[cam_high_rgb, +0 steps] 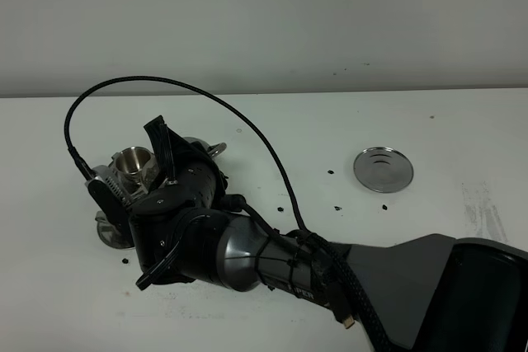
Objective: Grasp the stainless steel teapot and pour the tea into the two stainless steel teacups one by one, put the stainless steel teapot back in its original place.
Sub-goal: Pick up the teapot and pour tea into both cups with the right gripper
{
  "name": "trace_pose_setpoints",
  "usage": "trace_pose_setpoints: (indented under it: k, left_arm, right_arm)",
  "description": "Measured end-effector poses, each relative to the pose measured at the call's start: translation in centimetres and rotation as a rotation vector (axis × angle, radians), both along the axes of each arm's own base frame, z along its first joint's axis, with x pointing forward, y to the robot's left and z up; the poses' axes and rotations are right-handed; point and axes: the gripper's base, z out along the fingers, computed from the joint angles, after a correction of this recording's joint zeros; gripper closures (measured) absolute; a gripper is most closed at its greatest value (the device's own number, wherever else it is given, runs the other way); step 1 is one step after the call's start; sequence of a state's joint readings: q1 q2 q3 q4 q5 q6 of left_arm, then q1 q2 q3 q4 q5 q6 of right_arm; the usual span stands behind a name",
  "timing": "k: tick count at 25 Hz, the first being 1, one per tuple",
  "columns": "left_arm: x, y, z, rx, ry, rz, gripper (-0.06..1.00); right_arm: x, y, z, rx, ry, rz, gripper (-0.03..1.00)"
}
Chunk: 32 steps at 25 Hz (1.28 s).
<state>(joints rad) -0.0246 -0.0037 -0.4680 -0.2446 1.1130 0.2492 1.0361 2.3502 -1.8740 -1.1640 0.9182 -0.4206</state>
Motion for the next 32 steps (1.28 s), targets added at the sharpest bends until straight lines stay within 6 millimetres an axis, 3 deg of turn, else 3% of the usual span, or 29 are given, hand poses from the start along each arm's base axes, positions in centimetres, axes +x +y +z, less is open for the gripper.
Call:
trace_pose_setpoints:
  k: [32]
  left_arm:
    - [0.0,0.0,0.0,-0.001,0.0,0.001,0.31]
  right_arm:
    - [0.09,-0.08,0.15,-0.04,-0.019,0.013,0.76]
